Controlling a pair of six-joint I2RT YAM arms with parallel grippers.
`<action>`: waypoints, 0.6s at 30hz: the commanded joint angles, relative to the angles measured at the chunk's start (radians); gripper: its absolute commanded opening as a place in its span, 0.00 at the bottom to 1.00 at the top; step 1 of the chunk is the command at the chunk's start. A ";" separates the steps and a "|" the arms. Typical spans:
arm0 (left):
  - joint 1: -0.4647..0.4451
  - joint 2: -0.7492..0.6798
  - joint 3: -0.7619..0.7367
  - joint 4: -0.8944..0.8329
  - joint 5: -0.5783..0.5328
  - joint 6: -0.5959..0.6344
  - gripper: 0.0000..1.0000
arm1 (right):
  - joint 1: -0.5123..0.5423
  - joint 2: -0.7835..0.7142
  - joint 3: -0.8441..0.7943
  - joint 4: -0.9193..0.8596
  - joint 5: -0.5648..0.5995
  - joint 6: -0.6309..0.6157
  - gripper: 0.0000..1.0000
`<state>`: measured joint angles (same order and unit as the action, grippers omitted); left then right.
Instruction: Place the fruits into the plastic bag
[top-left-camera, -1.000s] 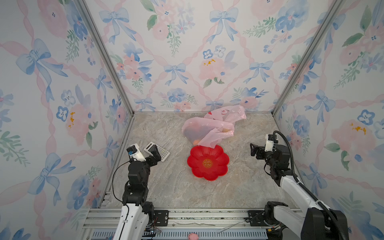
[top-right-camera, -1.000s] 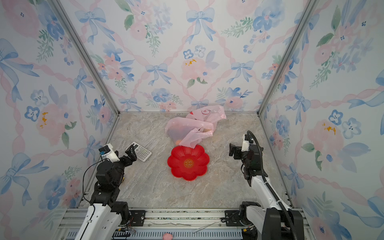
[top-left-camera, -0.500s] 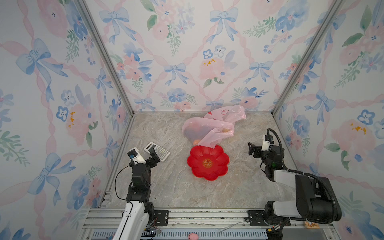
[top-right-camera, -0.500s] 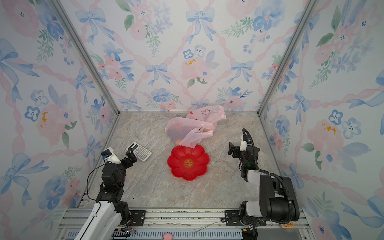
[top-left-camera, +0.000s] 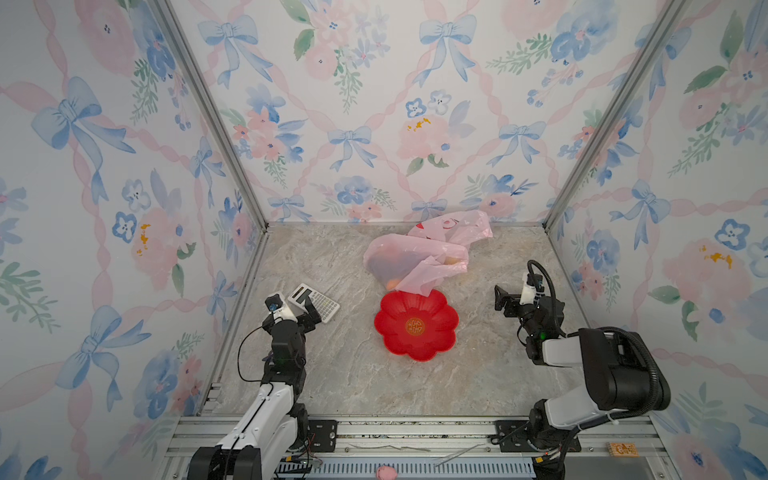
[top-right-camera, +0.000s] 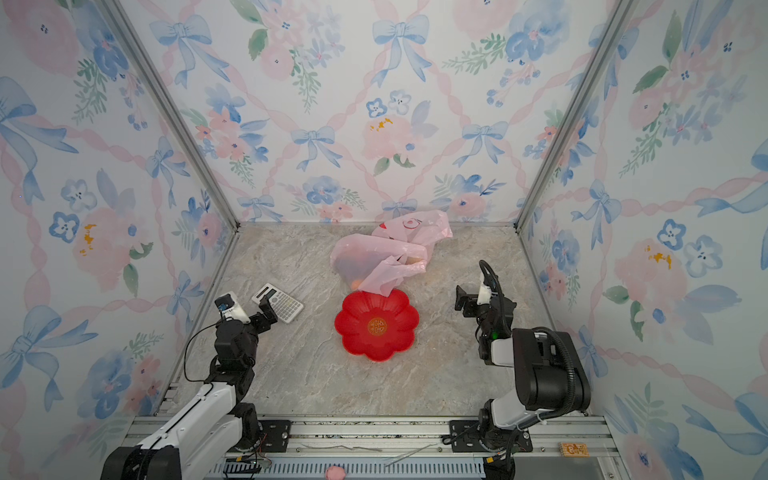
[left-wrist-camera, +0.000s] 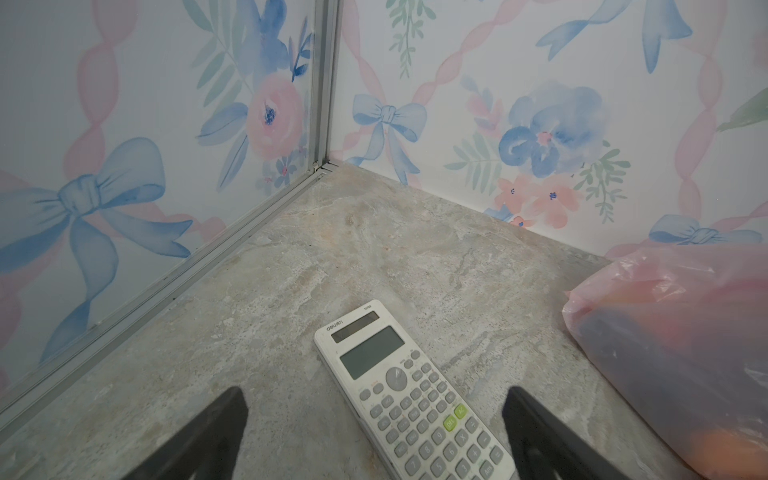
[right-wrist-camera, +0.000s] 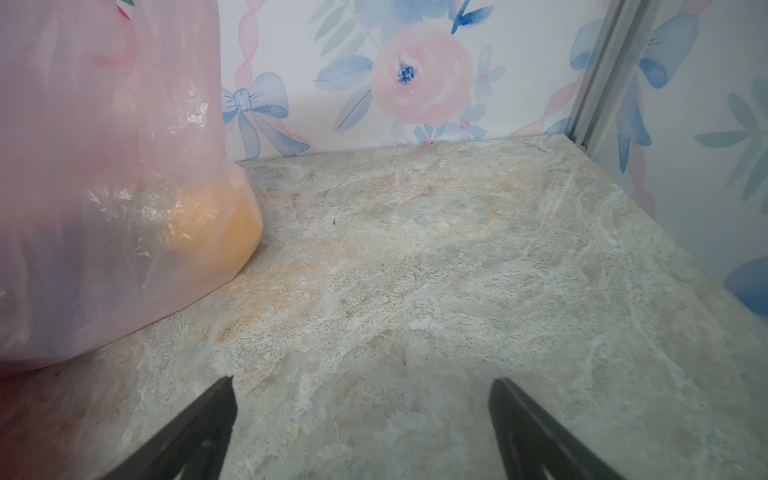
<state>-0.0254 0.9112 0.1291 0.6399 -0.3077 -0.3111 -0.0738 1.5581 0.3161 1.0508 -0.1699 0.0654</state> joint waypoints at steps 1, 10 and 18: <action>0.004 0.090 0.030 0.142 -0.018 0.097 0.98 | 0.013 0.000 -0.009 0.044 0.012 -0.018 0.96; 0.008 0.363 0.094 0.321 -0.005 0.152 0.98 | 0.039 0.001 0.042 -0.055 0.008 -0.050 0.96; 0.008 0.471 0.105 0.398 0.014 0.180 0.98 | 0.057 -0.003 0.062 -0.100 0.037 -0.064 0.96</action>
<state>-0.0242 1.3586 0.2230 0.9672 -0.3058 -0.1619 -0.0277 1.5589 0.3542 0.9783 -0.1516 0.0174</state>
